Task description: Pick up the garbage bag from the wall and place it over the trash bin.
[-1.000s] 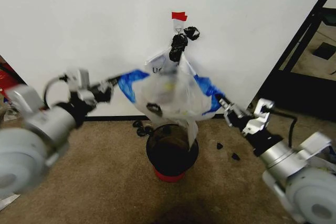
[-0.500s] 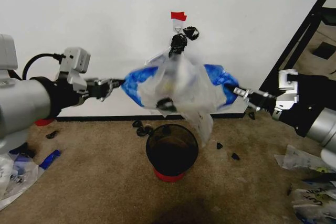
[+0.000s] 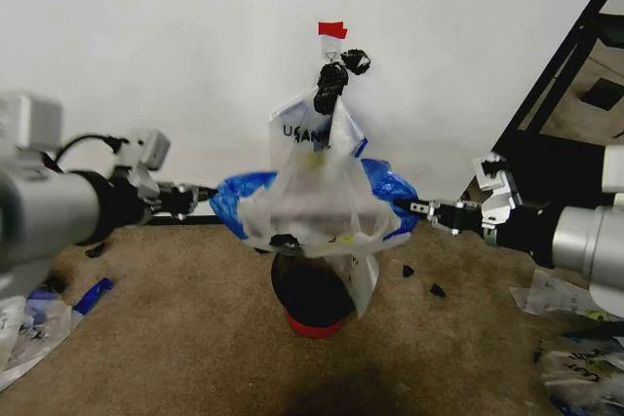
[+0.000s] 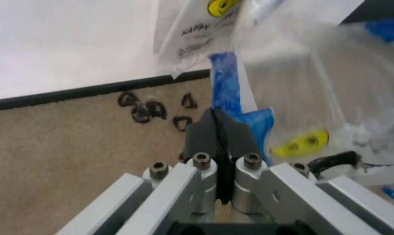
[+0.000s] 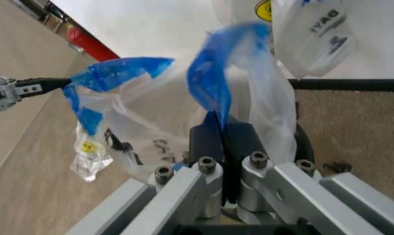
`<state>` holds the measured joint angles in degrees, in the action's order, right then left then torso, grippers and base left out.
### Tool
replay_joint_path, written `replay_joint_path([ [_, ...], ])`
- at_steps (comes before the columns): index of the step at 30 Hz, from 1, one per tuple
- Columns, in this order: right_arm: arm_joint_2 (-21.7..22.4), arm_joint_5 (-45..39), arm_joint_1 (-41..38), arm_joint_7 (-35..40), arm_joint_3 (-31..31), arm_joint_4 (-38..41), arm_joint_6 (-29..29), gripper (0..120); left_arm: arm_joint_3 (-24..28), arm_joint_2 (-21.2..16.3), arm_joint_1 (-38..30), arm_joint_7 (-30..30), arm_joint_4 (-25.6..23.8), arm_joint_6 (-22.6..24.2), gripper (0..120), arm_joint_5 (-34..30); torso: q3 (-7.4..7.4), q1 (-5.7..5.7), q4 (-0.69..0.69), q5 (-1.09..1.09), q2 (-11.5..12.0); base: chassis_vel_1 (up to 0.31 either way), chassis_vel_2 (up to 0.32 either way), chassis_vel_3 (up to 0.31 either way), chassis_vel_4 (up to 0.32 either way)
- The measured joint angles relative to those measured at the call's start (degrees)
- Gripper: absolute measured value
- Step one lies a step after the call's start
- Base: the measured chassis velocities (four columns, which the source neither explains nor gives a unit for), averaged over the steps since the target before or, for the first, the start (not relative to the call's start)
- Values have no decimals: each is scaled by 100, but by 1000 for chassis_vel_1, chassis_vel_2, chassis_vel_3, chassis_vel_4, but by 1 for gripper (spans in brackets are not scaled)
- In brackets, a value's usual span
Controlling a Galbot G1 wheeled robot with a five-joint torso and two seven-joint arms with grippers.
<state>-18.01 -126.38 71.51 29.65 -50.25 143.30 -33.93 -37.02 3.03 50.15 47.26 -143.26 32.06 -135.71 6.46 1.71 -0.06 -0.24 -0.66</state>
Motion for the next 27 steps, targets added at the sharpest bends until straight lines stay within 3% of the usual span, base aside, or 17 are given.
replay_joint_path([
  [6, -255, 633, 39, -143, 332, -4, 24, 0, 371, 507, 126, -41, 11, -59, 0, 622, -1, 0, -1, 0, 0, 0, 0, 0, 0],
  [10, -1065, 1948, -18, -780, 1386, -253, 345, 0, 1329, 1362, 108, -70, 30, -122, 0, 1602, 0, 0, 0, 1, 0, 0, 0, 0, 0],
  [15, -1790, 2820, -14, -1134, 1899, -516, 637, 0, 1757, 1947, 120, -119, 272, -222, 0, 2362, 0, 0, 0, 1, 0, 0, 0, 0, 0],
  [19, -2310, 3272, 144, -1228, 1887, -721, 700, 0, 1848, 2526, 273, -133, 475, -287, 0, 2840, 0, 0, 0, 2, 0, 0, 0, 0, 0],
  [20, -2310, 3272, 144, -1228, 1887, -721, 700, 0, 1848, 2526, 273, -133, 475, -287, 0, 2840, 0, 0, 0, 2, 0, 0, 0, 0, 0],
  [25, -2987, 3638, 430, -1056, 1839, -872, 711, 0, 1625, 3217, 1132, -155, 490, -335, 0, 3399, -1, 0, -1, 2, 0, 0, 0, 0, 0],
  [27, -3114, 3745, 459, -1050, 1875, -898, 734, 0, 1604, 3323, 1351, -239, 498, -395, 0, 3613, -1, 0, 1, 1, 0, 0, 0, 0, 0],
])
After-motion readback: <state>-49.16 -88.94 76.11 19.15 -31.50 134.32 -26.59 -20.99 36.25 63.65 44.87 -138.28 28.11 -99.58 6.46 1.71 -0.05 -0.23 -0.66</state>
